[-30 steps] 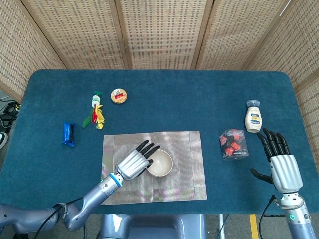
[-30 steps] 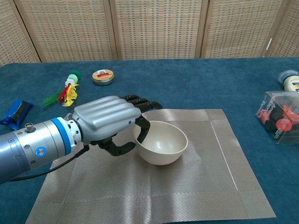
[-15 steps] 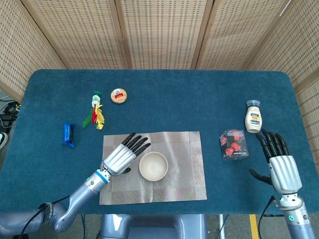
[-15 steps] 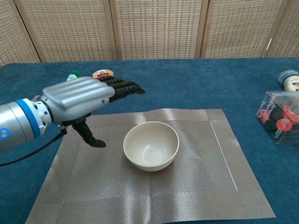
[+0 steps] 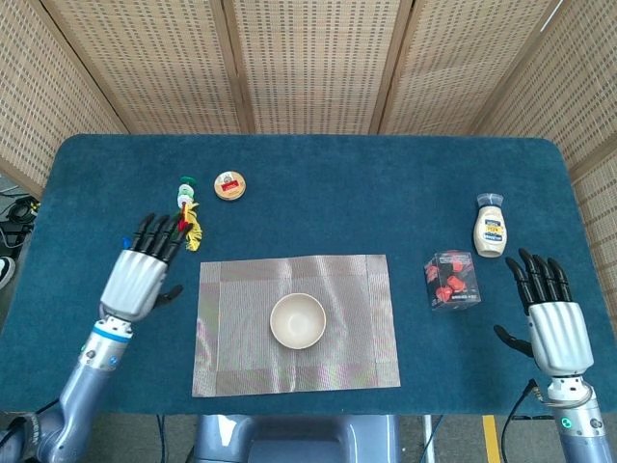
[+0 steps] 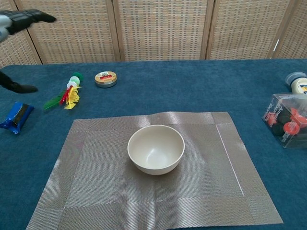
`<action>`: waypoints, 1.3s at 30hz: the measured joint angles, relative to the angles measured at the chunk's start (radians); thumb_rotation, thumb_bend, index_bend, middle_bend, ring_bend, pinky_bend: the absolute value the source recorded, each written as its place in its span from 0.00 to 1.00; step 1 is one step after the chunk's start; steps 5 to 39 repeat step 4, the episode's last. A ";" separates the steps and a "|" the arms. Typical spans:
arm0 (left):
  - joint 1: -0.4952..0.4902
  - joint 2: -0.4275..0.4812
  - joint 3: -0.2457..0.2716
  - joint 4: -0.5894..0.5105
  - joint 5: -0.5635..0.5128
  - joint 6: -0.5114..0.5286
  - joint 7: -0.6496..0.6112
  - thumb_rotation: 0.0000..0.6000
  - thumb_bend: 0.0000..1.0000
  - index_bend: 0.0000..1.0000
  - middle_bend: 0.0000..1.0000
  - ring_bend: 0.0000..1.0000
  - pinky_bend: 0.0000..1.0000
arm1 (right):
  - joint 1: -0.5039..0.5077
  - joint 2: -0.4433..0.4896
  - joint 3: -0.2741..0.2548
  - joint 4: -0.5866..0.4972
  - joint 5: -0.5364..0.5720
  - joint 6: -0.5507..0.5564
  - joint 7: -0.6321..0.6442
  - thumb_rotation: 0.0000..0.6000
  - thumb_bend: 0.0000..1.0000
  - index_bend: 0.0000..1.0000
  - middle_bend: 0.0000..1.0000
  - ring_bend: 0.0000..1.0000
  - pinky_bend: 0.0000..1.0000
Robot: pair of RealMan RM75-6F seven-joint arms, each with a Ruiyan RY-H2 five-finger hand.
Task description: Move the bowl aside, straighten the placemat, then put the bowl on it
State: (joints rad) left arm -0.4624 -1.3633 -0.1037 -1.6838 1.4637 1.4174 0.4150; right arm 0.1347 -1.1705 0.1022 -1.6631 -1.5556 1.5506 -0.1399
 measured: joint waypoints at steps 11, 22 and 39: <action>0.115 0.045 0.023 -0.029 -0.005 0.128 -0.036 1.00 0.00 0.00 0.00 0.00 0.00 | -0.006 0.023 -0.004 -0.039 0.033 -0.024 -0.056 1.00 0.00 0.00 0.00 0.00 0.00; 0.115 0.045 0.023 -0.029 -0.005 0.128 -0.036 1.00 0.00 0.00 0.00 0.00 0.00 | -0.006 0.023 -0.004 -0.039 0.033 -0.024 -0.056 1.00 0.00 0.00 0.00 0.00 0.00; 0.115 0.045 0.023 -0.029 -0.005 0.128 -0.036 1.00 0.00 0.00 0.00 0.00 0.00 | -0.006 0.023 -0.004 -0.039 0.033 -0.024 -0.056 1.00 0.00 0.00 0.00 0.00 0.00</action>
